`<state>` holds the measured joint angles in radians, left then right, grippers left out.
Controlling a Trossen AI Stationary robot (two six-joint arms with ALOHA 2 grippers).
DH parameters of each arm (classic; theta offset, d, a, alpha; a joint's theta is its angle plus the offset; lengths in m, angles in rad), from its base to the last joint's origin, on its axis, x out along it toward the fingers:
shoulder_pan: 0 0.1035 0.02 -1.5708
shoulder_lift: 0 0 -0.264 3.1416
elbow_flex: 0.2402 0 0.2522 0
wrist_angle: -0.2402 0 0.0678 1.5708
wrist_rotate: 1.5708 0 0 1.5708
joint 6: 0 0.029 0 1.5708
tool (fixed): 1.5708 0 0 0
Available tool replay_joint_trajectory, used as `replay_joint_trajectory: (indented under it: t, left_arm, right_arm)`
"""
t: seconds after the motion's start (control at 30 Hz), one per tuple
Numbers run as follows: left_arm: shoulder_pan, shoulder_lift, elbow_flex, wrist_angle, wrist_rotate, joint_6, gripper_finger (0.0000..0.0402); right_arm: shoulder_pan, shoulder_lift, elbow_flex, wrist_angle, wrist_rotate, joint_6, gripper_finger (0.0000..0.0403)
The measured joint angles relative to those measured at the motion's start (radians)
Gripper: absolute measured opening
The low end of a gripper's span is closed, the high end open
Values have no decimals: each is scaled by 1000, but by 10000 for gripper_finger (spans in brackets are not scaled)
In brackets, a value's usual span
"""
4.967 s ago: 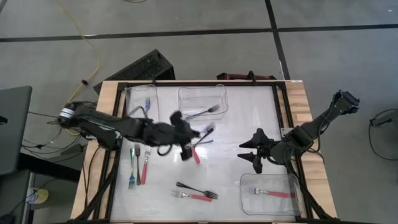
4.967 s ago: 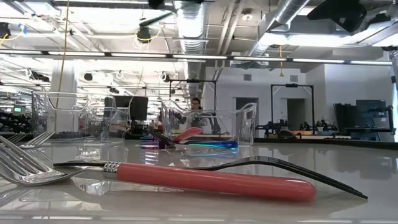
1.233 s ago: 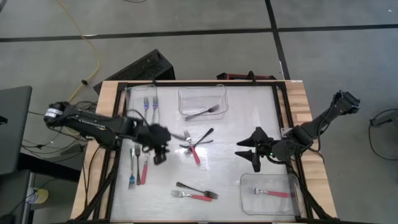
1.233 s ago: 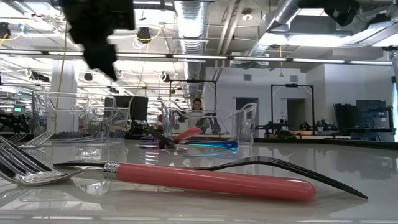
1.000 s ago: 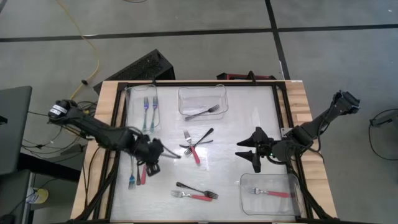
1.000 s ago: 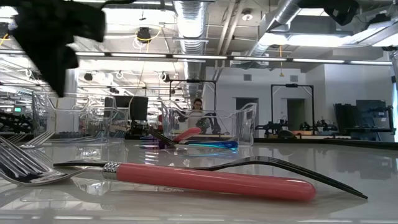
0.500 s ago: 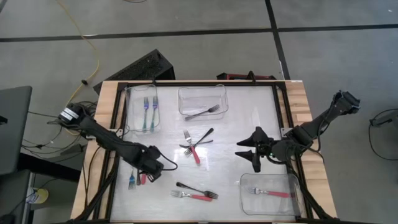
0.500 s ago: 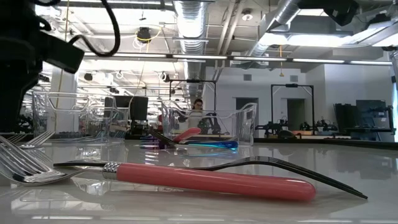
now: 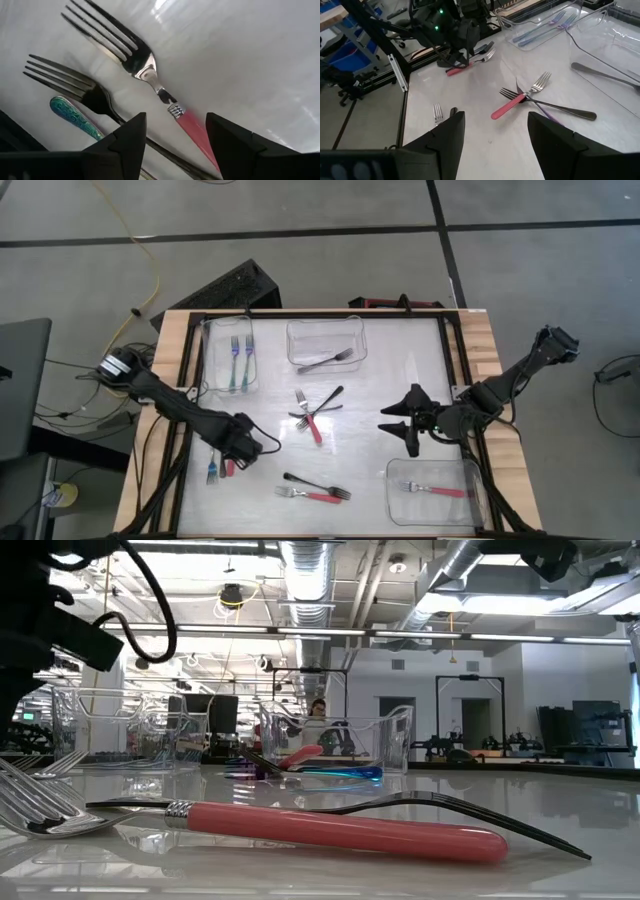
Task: Sort silverware by color (type)
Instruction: Put the pink fork into the bottom right transparent bin
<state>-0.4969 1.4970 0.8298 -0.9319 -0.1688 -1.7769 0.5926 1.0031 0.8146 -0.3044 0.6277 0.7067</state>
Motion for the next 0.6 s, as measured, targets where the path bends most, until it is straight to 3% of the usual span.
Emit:
replay_joint_trajectory:
  t: [0.33, 0.43, 0.6]
  left_arm:
    - [0, 88, -18, 125, 24, 52, 175]
    - [0, 88, -19, 137, 25, 54, 143]
    - [-1, 81, -19, 191, 5, 125, 52]
  right_arm:
    - [0, 0, 0, 0, 0, 1, 238]
    - [0, 0, 0, 0, 0, 1, 238]
    - [0, 0, 0, 0, 1, 1, 238]
